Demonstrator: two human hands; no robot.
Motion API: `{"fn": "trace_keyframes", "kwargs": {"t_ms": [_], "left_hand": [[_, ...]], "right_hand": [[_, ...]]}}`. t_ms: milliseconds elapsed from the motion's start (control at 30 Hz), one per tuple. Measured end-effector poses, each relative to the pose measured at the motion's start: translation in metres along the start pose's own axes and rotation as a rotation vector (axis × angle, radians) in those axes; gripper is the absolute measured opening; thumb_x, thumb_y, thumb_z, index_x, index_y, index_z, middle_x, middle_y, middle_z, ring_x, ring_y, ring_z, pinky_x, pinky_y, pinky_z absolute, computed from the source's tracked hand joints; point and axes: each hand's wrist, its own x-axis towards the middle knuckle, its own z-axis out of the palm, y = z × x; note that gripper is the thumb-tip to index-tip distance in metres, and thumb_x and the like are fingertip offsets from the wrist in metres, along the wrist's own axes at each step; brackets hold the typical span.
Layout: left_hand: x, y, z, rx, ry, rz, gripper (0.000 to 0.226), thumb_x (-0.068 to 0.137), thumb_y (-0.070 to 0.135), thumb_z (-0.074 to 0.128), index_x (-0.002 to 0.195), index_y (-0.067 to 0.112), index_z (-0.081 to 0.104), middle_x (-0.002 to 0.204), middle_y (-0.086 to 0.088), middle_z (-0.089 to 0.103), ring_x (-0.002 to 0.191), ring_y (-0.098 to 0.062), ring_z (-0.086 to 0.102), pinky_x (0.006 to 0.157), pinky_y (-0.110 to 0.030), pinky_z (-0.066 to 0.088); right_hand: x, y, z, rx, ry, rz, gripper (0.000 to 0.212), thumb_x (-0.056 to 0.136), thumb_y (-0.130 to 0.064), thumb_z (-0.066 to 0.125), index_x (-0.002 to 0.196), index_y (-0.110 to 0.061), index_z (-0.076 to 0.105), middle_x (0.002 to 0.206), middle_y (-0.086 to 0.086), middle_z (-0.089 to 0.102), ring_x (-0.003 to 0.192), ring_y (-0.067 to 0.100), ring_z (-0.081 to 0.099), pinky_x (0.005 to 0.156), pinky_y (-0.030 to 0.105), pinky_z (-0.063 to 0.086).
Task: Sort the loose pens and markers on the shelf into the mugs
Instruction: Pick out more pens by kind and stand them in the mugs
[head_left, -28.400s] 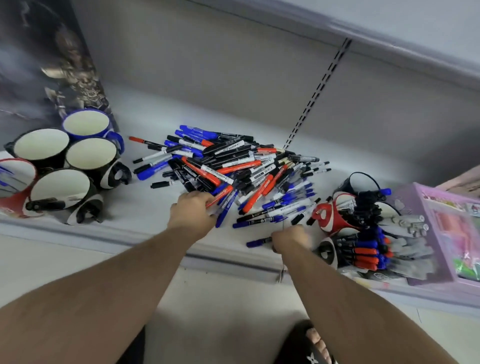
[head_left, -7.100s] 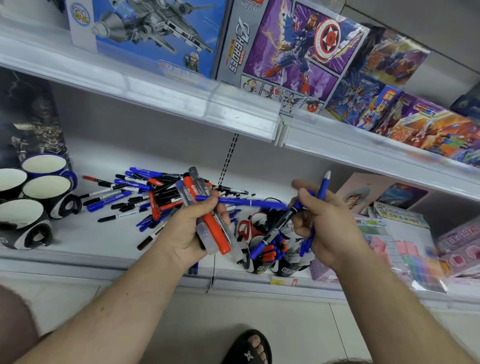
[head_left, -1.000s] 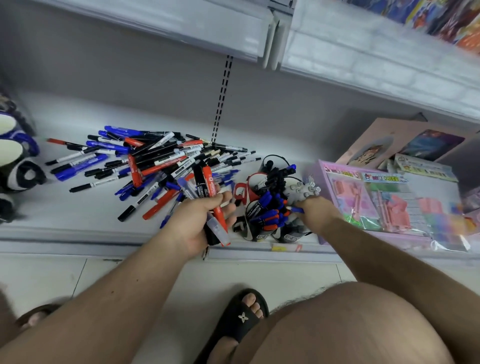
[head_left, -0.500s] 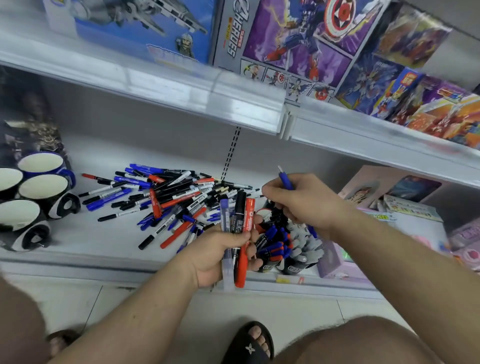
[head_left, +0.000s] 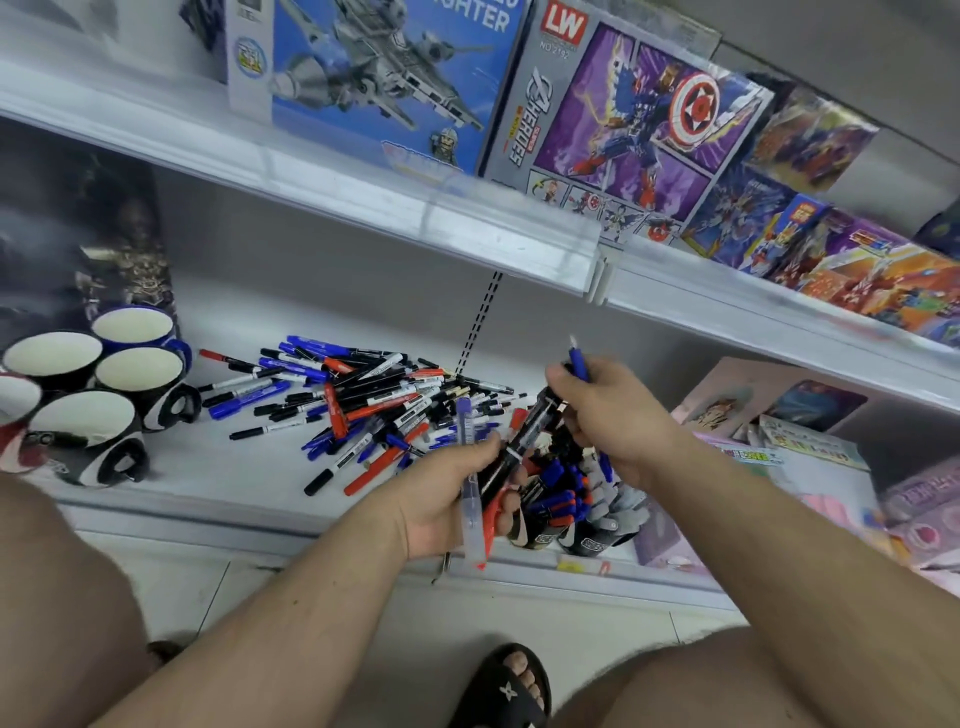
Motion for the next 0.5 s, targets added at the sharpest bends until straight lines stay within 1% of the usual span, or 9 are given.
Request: {"fn": "trace_keyframes", "kwargs": {"t_ms": [67,133,200,233,267,300,367,433,500], "left_hand": [[0.001,0.000,-0.004,-0.060,0.112,0.053,0.029,0.081,0.035,0.062,0.088,0.009,0.072,0.079,-0.009,0.065,0.064,-0.020,0.058,0.061,-0.034,0.047],[0.003,0.001,-0.007,-0.126,0.230,0.117,0.018,0.090,0.026,0.062,0.086,0.009,0.068,0.074,-0.006,0.064,0.057,-0.016,0.057,0.056,-0.032,0.050],[0.004,0.003,-0.006,-0.155,0.277,0.167,0.015,0.095,0.021,0.059,0.087,0.008,0.061,0.068,-0.003,0.059,0.052,-0.012,0.052,0.049,-0.028,0.049],[0.004,0.004,-0.004,-0.143,0.272,0.187,0.015,0.096,0.021,0.059,0.087,0.009,0.058,0.068,-0.002,0.057,0.050,-0.010,0.048,0.047,-0.025,0.046],[0.004,0.005,-0.002,-0.107,0.263,0.206,0.015,0.095,0.022,0.060,0.086,0.010,0.057,0.070,-0.003,0.055,0.049,-0.009,0.044,0.045,-0.024,0.041],[0.004,0.006,0.001,-0.050,0.254,0.223,0.016,0.094,0.023,0.061,0.084,0.011,0.057,0.073,-0.003,0.053,0.048,-0.009,0.042,0.045,-0.023,0.038],[0.003,0.006,0.007,0.071,0.228,0.249,0.020,0.085,0.028,0.069,0.086,0.013,0.056,0.075,-0.003,0.051,0.048,-0.008,0.040,0.045,-0.022,0.036],[0.004,0.004,0.014,0.166,0.192,0.269,0.024,0.080,0.028,0.073,0.087,0.015,0.054,0.068,0.001,0.051,0.048,-0.009,0.040,0.043,-0.022,0.035],[0.004,0.001,0.020,0.258,0.200,0.283,0.014,0.087,0.019,0.072,0.087,0.015,0.058,0.060,0.004,0.057,0.047,-0.009,0.045,0.042,-0.021,0.037]], "right_hand": [[0.000,-0.006,-0.006,0.121,0.062,-0.024,0.024,0.100,-0.027,0.054,0.081,-0.016,0.045,0.065,-0.001,0.030,0.059,0.020,0.030,0.053,0.035,0.030],[-0.001,-0.011,-0.010,0.177,0.093,-0.029,0.021,0.102,-0.025,0.052,0.090,-0.008,0.047,0.068,0.002,0.030,0.055,0.017,0.031,0.046,0.028,0.030],[-0.002,-0.011,-0.011,0.160,0.076,-0.025,0.031,0.102,-0.024,0.050,0.100,0.007,0.048,0.071,0.007,0.034,0.054,0.017,0.032,0.045,0.026,0.031],[-0.004,-0.011,-0.010,0.135,0.057,-0.020,0.034,0.102,-0.024,0.050,0.109,0.010,0.050,0.074,0.010,0.036,0.053,0.016,0.033,0.045,0.026,0.031],[-0.005,-0.010,-0.007,0.105,0.033,-0.014,0.033,0.102,-0.023,0.049,0.113,0.008,0.053,0.076,0.011,0.038,0.053,0.016,0.034,0.046,0.027,0.031],[-0.007,-0.009,-0.004,0.075,0.006,-0.007,0.032,0.102,-0.023,0.050,0.114,0.005,0.056,0.076,0.011,0.038,0.053,0.016,0.034,0.046,0.027,0.032],[-0.008,-0.007,0.005,0.031,-0.034,0.005,0.027,0.100,-0.024,0.054,0.109,0.000,0.061,0.070,0.009,0.038,0.051,0.016,0.036,0.045,0.026,0.034],[-0.008,-0.005,0.015,0.008,-0.066,0.000,0.020,0.099,-0.023,0.057,0.102,-0.006,0.066,0.067,0.008,0.044,0.050,0.016,0.040,0.045,0.026,0.037],[-0.008,-0.005,0.025,0.009,-0.086,-0.018,0.014,0.098,-0.022,0.058,0.094,-0.013,0.068,0.068,0.006,0.056,0.053,0.015,0.049,0.049,0.027,0.044]]}}
